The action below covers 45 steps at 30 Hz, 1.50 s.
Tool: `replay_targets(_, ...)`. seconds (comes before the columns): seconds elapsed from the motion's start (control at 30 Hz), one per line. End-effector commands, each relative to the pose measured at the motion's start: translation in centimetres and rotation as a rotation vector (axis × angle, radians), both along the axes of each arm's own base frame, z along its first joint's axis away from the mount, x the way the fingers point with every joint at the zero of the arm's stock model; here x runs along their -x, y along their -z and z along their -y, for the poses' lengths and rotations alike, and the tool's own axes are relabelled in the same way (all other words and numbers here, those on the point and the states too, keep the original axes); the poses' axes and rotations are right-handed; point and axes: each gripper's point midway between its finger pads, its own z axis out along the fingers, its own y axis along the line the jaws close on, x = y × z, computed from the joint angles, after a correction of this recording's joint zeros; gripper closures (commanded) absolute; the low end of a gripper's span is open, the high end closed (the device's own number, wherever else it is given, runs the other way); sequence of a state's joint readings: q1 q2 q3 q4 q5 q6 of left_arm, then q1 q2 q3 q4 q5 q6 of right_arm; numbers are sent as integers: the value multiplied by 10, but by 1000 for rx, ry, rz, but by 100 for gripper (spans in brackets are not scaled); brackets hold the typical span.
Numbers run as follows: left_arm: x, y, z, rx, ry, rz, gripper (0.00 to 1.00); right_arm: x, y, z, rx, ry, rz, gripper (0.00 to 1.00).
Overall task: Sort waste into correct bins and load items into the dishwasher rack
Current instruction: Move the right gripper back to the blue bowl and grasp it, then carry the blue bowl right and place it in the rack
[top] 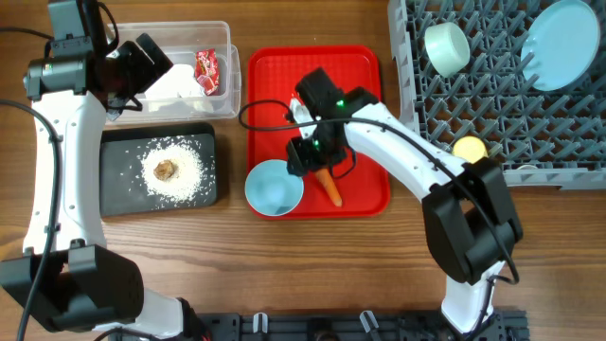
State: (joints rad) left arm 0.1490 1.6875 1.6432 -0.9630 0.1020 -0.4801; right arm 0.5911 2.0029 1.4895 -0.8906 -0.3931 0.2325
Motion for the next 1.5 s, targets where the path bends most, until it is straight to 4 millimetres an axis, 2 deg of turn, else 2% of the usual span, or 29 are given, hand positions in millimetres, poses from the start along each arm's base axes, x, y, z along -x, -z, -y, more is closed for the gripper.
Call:
replay_targets(0.0,0,-5,-2,-5,2,13,0,13,-2,-11,-44,62,-92,52)
replay_targets(0.07,0,-5,-2,-5,2,13,0,15,0,-12,-29,69,-91,54)
replay_targets(0.23,0,-5,-2,-5,2,13,0,16,5,-9,41,113,-71,67)
replay_targets(0.4,0,-5,-2,-5,2,13,0,14,12,3,138,206,-62,66)
replay_targets(0.57,-1,-6,-2,-6,2,18,0,15,13,2,155,203,-49,65)
replay_targets(0.7,-1,-5,-3,-9,0,16,0,17,27,3,181,218,-79,67)
replay_targets(0.73,-1,-5,-3,-9,0,16,0,21,35,2,180,213,-116,69)
replay_targets(0.83,-1,-5,-2,-9,1,16,0,22,39,2,165,212,-147,74)
replay_targets(0.97,-1,-5,-1,-9,3,16,0,18,38,5,156,225,-151,96)
replay_targets(1.07,-1,-5,-2,-9,2,15,0,16,35,3,151,224,-144,96)
replay_targets(1.17,-1,-5,-1,-9,3,16,0,11,27,1,144,212,-132,96)
replay_targets(1.27,-1,-5,-1,-9,3,16,0,0,10,3,136,203,-78,96)
replay_targets(1.43,-1,-5,-1,-9,3,16,0,-49,-59,39,191,286,192,96)
replay_targets(1.47,-1,-5,-1,-9,3,16,0,-64,-81,57,223,336,281,96)
